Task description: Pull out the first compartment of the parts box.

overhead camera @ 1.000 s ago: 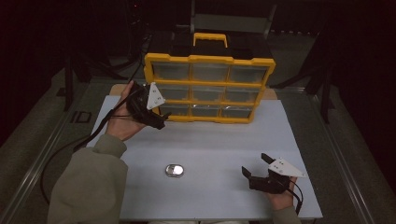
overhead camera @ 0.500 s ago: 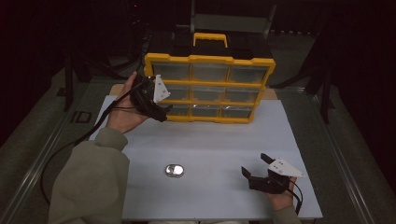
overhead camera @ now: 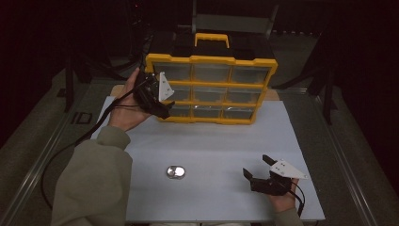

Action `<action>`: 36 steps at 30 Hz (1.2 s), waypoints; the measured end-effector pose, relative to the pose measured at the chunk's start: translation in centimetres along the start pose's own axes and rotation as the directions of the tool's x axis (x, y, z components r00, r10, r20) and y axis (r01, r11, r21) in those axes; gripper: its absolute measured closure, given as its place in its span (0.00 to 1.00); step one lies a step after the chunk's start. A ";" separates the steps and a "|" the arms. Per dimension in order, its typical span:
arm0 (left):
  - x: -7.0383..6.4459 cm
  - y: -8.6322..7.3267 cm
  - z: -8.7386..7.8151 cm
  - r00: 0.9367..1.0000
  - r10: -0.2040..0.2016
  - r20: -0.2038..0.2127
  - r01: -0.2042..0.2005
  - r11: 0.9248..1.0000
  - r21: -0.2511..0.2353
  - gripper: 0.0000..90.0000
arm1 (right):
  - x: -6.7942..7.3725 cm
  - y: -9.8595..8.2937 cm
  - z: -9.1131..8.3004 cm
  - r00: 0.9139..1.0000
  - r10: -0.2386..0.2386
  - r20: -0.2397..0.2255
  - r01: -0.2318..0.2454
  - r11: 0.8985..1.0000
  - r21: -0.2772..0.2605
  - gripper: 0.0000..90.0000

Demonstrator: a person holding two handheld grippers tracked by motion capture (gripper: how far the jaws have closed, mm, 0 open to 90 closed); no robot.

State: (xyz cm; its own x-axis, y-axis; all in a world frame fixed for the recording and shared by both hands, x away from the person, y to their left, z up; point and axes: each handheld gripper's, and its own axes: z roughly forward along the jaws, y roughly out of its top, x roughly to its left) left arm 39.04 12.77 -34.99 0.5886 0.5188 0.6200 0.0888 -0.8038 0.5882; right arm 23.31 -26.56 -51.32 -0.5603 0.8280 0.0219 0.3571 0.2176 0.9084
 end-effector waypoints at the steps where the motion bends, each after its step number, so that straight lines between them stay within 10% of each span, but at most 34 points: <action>1: 0.0 0.0 0.0 1.000 0.003 -0.006 -0.003 1.000 0.002 0.00 | 0.0 0.0 0.0 1.000 -0.002 0.000 0.002 1.000 0.000 0.09; 18: -0.5 0.0 1.1 0.989 0.106 -0.099 -0.101 0.994 0.052 0.00 | 0.1 0.0 0.1 1.000 -0.003 -0.003 0.003 1.000 0.003 0.09; 26: -1.6 0.9 1.8 0.950 0.239 -0.201 -0.221 0.969 0.108 0.00 | 0.0 0.0 0.1 1.000 -0.001 -0.004 0.001 1.000 0.002 0.09; 31: -1.3 1.2 2.0 0.942 0.241 -0.232 -0.223 0.969 0.103 0.00 | 0.0 0.0 0.1 1.000 0.002 -0.004 -0.002 1.000 0.000 0.09; 36: -1.2 1.9 1.9 0.919 0.281 -0.276 -0.259 0.959 0.115 0.00 | 0.0 -0.1 0.1 1.000 0.001 -0.005 -0.001 1.000 0.003 0.09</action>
State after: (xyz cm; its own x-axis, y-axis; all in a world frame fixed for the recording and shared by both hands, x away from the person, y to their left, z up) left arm 40.06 10.08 -35.65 0.3437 0.3316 0.8786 0.0251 -0.9385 0.3444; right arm 23.38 -26.48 -51.43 -0.5636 0.8257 0.0245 0.3600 0.2188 0.9069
